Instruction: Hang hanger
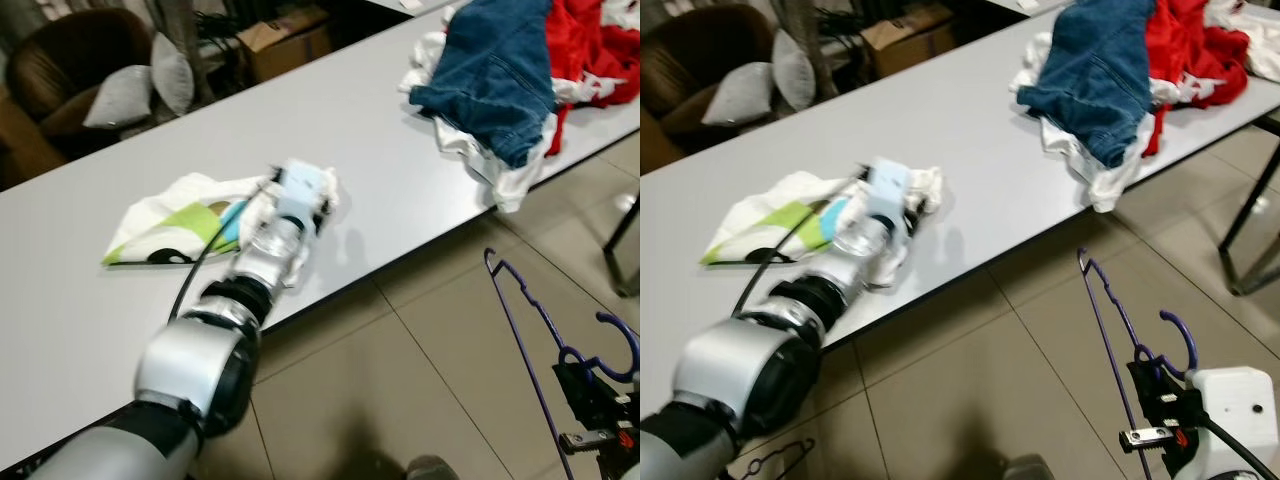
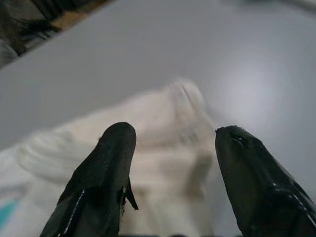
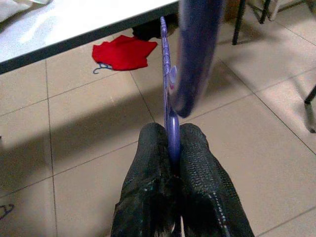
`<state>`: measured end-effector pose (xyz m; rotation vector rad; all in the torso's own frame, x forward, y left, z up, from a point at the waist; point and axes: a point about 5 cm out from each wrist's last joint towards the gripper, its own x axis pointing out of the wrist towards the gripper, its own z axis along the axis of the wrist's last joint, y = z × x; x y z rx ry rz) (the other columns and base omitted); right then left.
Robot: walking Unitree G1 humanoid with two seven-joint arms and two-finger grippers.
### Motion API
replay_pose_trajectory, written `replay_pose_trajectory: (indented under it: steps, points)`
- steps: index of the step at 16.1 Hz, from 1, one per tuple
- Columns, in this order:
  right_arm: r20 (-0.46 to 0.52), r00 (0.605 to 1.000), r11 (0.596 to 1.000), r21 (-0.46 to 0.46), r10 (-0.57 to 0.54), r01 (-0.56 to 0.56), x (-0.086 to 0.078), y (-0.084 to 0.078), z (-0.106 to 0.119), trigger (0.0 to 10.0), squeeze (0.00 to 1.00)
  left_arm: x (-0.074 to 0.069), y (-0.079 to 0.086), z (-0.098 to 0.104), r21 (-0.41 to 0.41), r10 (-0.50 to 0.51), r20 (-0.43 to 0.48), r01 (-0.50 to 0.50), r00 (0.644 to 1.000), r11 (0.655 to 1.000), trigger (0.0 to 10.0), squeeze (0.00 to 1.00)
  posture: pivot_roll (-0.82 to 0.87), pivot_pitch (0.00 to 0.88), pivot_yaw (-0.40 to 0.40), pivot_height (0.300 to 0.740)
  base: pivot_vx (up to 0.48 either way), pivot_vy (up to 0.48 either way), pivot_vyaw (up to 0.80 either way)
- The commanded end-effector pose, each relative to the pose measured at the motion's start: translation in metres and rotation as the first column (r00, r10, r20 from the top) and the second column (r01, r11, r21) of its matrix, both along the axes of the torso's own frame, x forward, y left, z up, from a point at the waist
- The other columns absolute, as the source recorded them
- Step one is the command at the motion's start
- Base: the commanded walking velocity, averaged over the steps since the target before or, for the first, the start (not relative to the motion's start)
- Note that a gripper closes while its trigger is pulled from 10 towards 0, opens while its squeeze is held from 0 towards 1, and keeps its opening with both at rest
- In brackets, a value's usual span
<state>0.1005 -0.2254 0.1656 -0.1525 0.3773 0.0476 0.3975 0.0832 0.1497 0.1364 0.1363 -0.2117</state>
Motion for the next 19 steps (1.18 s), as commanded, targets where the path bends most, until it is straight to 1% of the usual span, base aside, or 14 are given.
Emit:
replay_pose_trajectory:
  steps: [1,2,4,6,7,8,9,10,11,12,13,14,16,19]
  points:
    - [0.030,0.999,1.000,0.003,0.021,-0.022,-0.001,0.005,0.006,10.0,0.00,0.005,0.012,0.011,-0.043,0.051,0.044,-0.049,0.998,0.998,10.0,0.00,-0.57,0.119,0.233,0.740,0.000,0.000,0.00]
    - [0.029,0.999,1.000,0.007,0.026,-0.026,0.000,0.005,0.006,10.0,0.00,0.006,0.018,0.014,-0.055,0.090,0.069,-0.086,0.994,0.995,10.0,0.00,-0.55,0.115,0.228,0.740,0.000,0.000,0.00]
    - [0.027,0.999,0.999,0.013,0.038,-0.038,0.003,0.007,0.006,10.0,0.00,0.006,0.030,0.012,-0.010,0.137,0.086,-0.137,0.987,0.991,10.0,0.00,-0.54,0.113,0.222,0.740,0.000,0.000,0.00]
    - [0.027,0.998,0.999,0.016,0.050,-0.051,0.006,0.009,0.006,10.0,0.00,0.003,0.038,0.001,0.055,0.147,0.050,-0.150,0.988,0.987,10.0,0.00,-0.52,0.110,0.216,0.740,0.000,0.000,0.00]
    - [0.029,0.998,0.998,0.017,0.059,-0.059,0.008,0.010,0.007,10.0,0.00,0.000,0.046,-0.010,0.115,0.186,0.013,-0.186,0.982,0.976,10.0,0.00,-0.52,0.109,0.210,0.740,0.000,0.000,0.00]
    - [0.031,0.997,0.997,0.019,0.069,-0.069,0.010,0.011,0.007,10.0,0.00,-0.003,0.054,-0.017,0.154,0.227,-0.012,-0.222,0.974,0.963,10.0,0.00,-0.51,0.108,0.206,0.740,0.000,0.000,0.00]
    - [0.030,0.997,0.997,0.022,0.077,-0.078,0.011,0.012,0.007,10.0,0.00,-0.004,0.057,-0.021,0.171,0.238,-0.027,-0.230,0.971,0.958,9.7,0.00,-0.51,0.108,0.201,0.740,0.000,0.000,0.00]
    - [0.026,0.996,0.996,0.021,0.081,-0.082,0.011,0.012,0.007,10.0,0.00,-0.005,0.058,-0.022,0.165,0.250,-0.033,-0.242,0.968,0.956,4.9,0.00,-0.51,0.105,0.196,0.740,0.000,0.000,0.00]
    - [0.023,0.996,0.996,0.021,0.088,-0.089,0.013,0.012,0.007,10.0,0.00,-0.006,0.057,-0.027,0.158,0.235,-0.062,-0.223,0.970,0.962,1.8,0.00,-0.50,0.103,0.190,0.740,0.000,0.000,0.00]
    - [0.021,0.995,0.995,0.020,0.093,-0.094,0.013,0.012,0.007,10.0,0.00,-0.008,0.055,-0.031,0.163,0.216,-0.087,-0.200,0.972,0.966,0.7,0.00,-0.50,0.101,0.186,0.740,0.000,0.000,0.00]
    - [0.020,0.995,0.995,0.019,0.099,-0.100,0.015,0.011,0.007,10.0,0.00,-0.010,0.052,-0.036,0.158,0.197,-0.122,-0.177,0.973,0.971,0.0,0.00,-0.50,0.097,0.181,0.740,0.000,0.000,0.00]
    - [0.021,0.994,0.994,0.017,0.104,-0.104,0.017,0.011,0.007,10.0,0.00,-0.012,0.050,-0.041,0.139,0.185,-0.154,-0.164,0.971,0.977,0.0,0.00,-0.50,0.095,0.178,0.740,0.000,0.000,0.00]
    - [0.023,0.993,0.994,0.014,0.112,-0.112,0.019,0.010,0.008,10.0,0.00,-0.015,0.047,-0.047,0.140,0.155,-0.197,-0.129,0.968,0.982,0.0,0.00,-0.49,0.091,0.173,0.740,0.000,0.000,0.00]
    - [0.024,0.993,0.993,0.012,0.119,-0.119,0.022,0.010,0.008,10.0,0.00,-0.016,0.047,-0.049,0.141,0.149,-0.209,-0.121,0.966,0.983,0.0,0.00,-0.49,0.085,0.175,0.740,0.000,0.000,0.00]
